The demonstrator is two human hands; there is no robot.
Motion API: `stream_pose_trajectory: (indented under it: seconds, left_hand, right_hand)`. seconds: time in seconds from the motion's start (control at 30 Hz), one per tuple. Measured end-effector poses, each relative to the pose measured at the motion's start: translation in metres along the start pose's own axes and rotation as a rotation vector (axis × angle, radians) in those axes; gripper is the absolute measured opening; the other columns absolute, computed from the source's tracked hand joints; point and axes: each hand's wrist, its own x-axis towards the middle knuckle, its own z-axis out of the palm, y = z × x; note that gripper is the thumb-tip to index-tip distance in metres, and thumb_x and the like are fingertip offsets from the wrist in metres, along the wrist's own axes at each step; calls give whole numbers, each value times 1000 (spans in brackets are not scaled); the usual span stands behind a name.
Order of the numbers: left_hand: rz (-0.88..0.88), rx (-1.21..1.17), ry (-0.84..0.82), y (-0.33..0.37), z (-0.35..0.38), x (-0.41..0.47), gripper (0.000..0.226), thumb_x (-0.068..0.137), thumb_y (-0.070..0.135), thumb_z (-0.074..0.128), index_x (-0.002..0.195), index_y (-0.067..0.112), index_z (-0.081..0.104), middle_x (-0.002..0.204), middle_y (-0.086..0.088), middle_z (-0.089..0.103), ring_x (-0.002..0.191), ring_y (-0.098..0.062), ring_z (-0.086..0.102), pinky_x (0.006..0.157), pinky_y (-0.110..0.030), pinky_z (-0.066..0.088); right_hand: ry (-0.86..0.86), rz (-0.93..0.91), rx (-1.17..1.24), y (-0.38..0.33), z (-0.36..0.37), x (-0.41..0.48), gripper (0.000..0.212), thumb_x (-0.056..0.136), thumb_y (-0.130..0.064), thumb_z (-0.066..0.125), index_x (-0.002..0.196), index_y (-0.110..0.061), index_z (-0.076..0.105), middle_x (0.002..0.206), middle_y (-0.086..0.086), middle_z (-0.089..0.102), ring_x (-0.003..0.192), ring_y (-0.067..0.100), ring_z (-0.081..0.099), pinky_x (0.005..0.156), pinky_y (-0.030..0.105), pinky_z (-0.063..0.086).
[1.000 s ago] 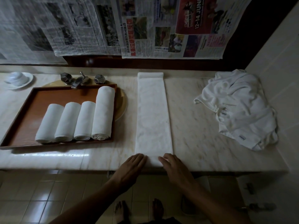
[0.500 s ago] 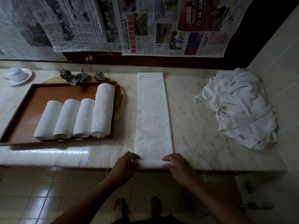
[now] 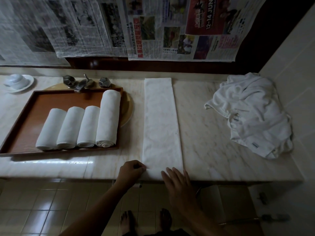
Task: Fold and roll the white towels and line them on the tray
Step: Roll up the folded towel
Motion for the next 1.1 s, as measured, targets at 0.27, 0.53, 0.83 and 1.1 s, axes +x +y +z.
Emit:
stream_pose_trajectory:
  seconds: [0.27, 0.53, 0.83, 1.1]
  left_hand:
    - [469, 540, 206, -12, 24, -15, 13, 96, 26, 59, 106, 26, 65, 110, 8, 58, 96, -10, 54, 79, -21, 41]
    - [663, 804, -89, -30, 30, -1, 43, 88, 32, 38, 126, 32, 57, 124, 12, 56, 108, -9, 50, 94, -23, 39]
    - [603, 834, -234, -3, 19, 27, 33, 101, 26, 52, 133, 27, 62, 140, 8, 54, 121, -14, 47, 96, -27, 40]
    - [730, 857, -111, 9, 15, 37, 39, 92, 23, 35, 88, 20, 73, 98, 1, 69, 88, -22, 57, 77, -41, 56]
  right_hand:
    - [-7, -48, 36, 12, -1, 18, 43, 86, -10, 48, 117, -17, 76, 117, 2, 73, 104, 22, 71, 100, 44, 53]
    - [-298, 89, 297, 23, -15, 37, 63, 82, 6, 66, 137, -23, 61, 135, -5, 61, 125, 16, 53, 106, 35, 47]
    - [-247, 76, 216, 28, -18, 46, 54, 85, 2, 60, 135, -18, 63, 132, 1, 62, 123, 23, 53, 103, 42, 50]
    - [-200, 76, -15, -1, -4, 20, 65, 85, -16, 36, 147, -13, 55, 155, 10, 48, 143, 35, 42, 113, 58, 26]
